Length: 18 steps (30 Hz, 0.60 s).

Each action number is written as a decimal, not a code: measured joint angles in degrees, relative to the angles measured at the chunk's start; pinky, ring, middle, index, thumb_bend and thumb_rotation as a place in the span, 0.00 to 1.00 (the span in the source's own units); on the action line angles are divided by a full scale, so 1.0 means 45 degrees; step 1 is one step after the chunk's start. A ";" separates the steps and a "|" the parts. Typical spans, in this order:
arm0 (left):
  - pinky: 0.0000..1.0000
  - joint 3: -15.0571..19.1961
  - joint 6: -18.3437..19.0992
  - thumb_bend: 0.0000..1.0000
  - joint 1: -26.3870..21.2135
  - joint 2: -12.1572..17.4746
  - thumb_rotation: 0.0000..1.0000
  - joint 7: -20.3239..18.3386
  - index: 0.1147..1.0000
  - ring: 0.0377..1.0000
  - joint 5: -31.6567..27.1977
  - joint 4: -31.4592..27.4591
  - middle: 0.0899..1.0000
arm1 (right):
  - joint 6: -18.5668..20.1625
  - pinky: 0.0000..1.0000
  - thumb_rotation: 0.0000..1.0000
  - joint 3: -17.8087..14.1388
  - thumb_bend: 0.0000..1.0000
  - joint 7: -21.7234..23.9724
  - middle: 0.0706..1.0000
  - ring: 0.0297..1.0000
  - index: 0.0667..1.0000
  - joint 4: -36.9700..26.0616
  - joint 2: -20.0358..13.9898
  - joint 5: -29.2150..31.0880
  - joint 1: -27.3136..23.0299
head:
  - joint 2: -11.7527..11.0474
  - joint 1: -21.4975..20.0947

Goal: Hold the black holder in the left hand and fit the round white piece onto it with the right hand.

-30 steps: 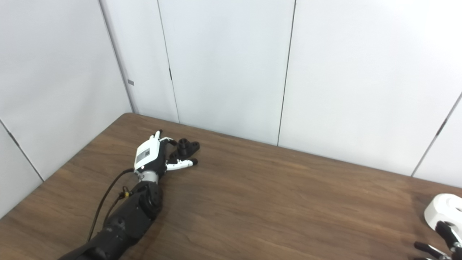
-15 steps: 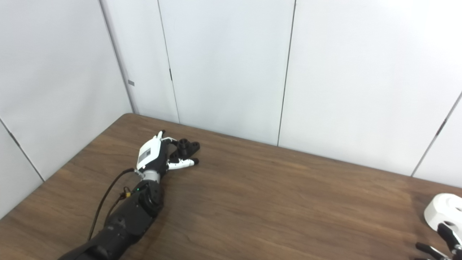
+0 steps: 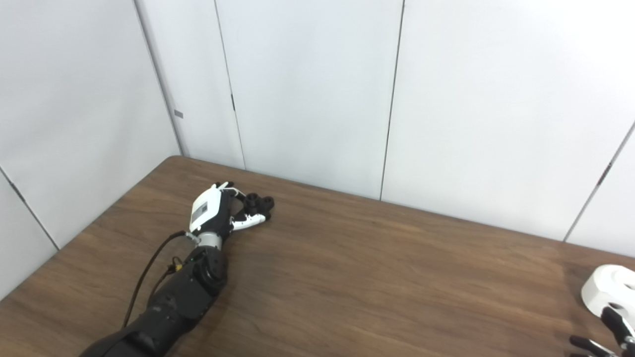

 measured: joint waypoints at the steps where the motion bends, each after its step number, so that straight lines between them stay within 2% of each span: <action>1: 1.00 -0.0056 -0.0056 0.52 -0.0008 0.0012 0.06 0.0012 0.42 0.99 0.0003 0.0017 0.90 | 0.0007 0.61 0.21 -0.0006 0.75 -0.0003 0.93 0.71 0.89 -0.0004 0.0002 -0.0005 0.0001 | 0.0000 0.0000; 6: 1.00 -0.0252 -0.0291 0.52 -0.0021 0.0108 0.06 -0.0026 0.42 1.00 -0.0006 0.0086 0.90 | 0.0126 0.61 0.21 -0.0010 0.76 -0.0014 0.93 0.70 0.89 -0.0063 0.0026 -0.0076 0.0014 | 0.0020 -0.0233; 9: 1.00 -0.0352 -0.0622 0.52 0.0063 0.0243 0.06 -0.0338 0.42 1.00 -0.0152 -0.0077 0.92 | 0.0183 0.64 0.23 -0.0004 0.76 -0.0060 0.92 0.69 0.89 -0.0128 0.0075 -0.0176 0.0030 | 0.0020 -0.0507; 12: 1.00 -0.0485 -0.1219 0.52 0.0288 0.0487 0.06 -0.1133 0.42 1.00 -0.0552 -0.0475 0.93 | 0.0322 0.62 0.21 -0.0001 0.76 -0.0100 0.92 0.69 0.89 -0.0167 0.0138 -0.0199 0.0036 | 0.0020 -0.0644; 18: 1.00 -0.1255 -0.2374 0.52 0.0448 0.0899 0.06 -0.2796 0.42 1.00 -0.1068 -0.1079 0.96 | 0.0353 0.58 0.17 0.0017 0.74 -0.0209 0.91 0.69 0.89 -0.0151 0.0150 -0.0186 0.0037 | -0.0059 -0.0840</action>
